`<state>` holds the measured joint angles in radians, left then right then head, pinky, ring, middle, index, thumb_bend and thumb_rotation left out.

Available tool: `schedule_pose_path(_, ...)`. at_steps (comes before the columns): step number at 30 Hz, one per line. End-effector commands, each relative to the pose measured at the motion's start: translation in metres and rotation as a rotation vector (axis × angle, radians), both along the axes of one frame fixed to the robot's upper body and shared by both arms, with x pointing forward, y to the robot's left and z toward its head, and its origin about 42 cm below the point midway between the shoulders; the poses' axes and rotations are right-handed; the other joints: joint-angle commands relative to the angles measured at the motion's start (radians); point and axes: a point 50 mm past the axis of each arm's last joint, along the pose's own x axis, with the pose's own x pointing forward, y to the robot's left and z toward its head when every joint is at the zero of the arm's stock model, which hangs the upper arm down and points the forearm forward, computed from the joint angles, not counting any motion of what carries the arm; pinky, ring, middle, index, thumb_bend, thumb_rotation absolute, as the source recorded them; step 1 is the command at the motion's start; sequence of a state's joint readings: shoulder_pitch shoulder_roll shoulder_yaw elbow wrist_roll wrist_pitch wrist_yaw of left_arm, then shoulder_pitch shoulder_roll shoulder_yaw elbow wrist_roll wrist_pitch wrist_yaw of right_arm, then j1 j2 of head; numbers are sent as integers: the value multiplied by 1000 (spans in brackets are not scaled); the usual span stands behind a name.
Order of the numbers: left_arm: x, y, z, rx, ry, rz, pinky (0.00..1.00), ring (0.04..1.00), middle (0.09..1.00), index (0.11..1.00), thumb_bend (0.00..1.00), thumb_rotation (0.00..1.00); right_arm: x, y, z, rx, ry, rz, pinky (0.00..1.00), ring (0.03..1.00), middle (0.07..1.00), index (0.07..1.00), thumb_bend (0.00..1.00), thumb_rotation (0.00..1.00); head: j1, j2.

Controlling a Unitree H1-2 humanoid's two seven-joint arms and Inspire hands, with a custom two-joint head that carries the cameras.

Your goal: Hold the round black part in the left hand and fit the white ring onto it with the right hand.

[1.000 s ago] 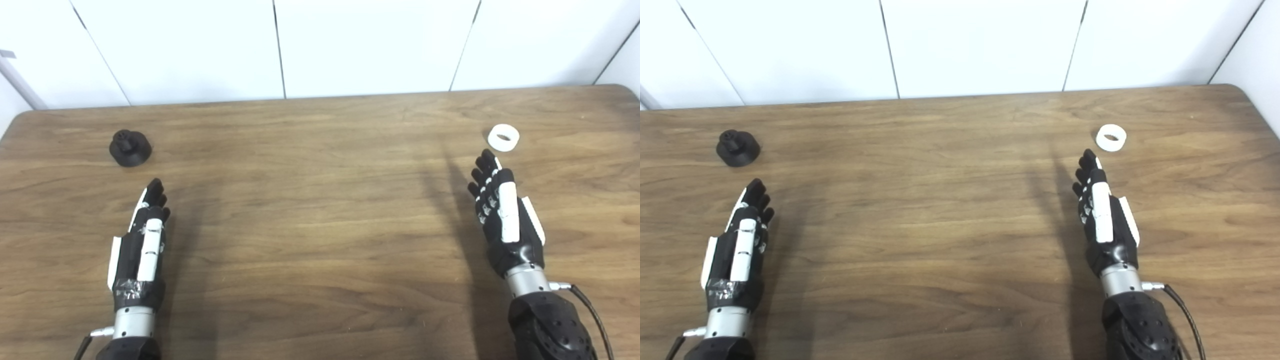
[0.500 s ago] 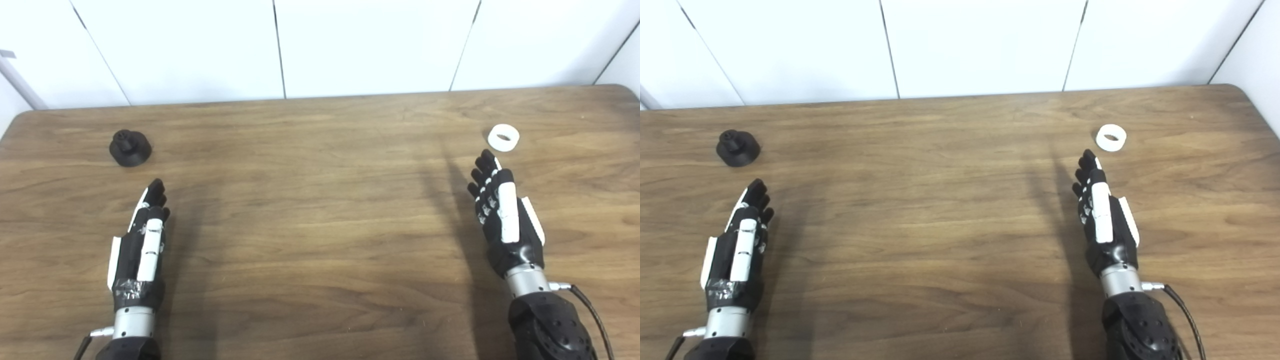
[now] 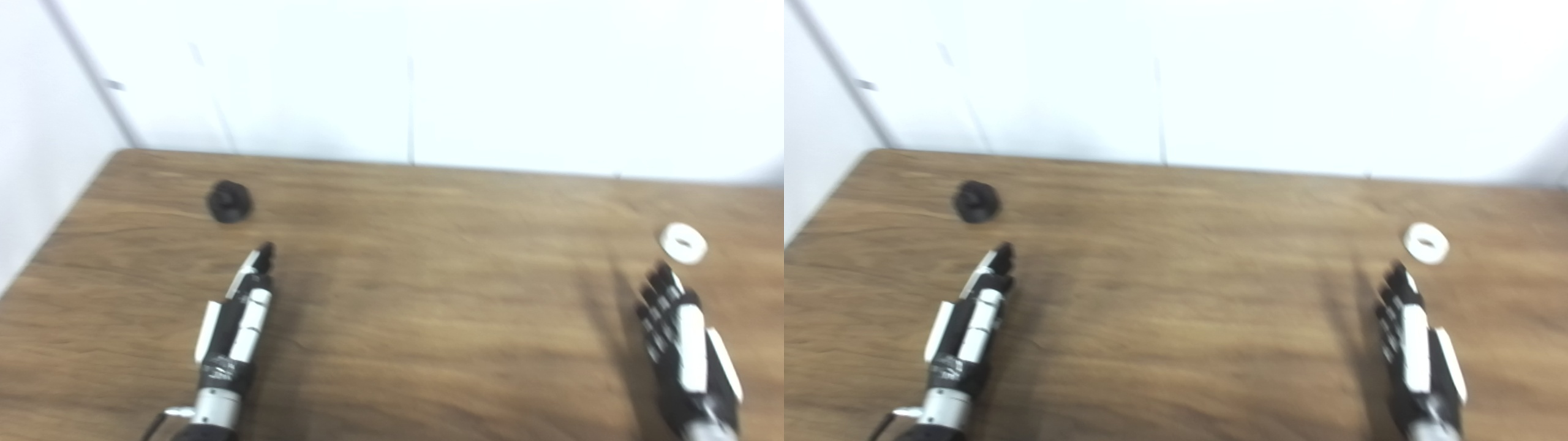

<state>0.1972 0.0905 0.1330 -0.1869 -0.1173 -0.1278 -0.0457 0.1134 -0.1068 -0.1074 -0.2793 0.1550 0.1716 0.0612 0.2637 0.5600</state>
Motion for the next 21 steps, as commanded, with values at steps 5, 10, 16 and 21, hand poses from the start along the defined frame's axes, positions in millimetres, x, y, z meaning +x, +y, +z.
schedule_pose_path(5, -4, -12, -3, 2, -10, 2, 1000, 1000, 986, 960, 491, 742, 2, -5, 9, -27, -63, 22, 1000, 1000, 1000, 1000, 500, 1000, 45, -43)
schedule_pose_path(10, -3, -15, -6, 1, 2, -1, 1000, 1000, 993, 965, 494, 721, 1, -4, 9, -32, -67, 30, 1000, 1000, 1000, 1000, 514, 1000, 51, -54)
schedule_pose_path(16, -5, -15, -9, 38, 5, 6, 1000, 1000, 995, 970, 467, 669, 1, -2, 7, -30, -67, 30, 1000, 1000, 1000, 1000, 499, 1000, 36, -69)
schedule_pose_path(21, -5, -14, -8, 87, 21, 31, 1000, 1000, 989, 969, 565, 474, 0, 0, 9, -22, -67, 30, 1000, 1000, 1000, 1000, 480, 1000, 29, -67)
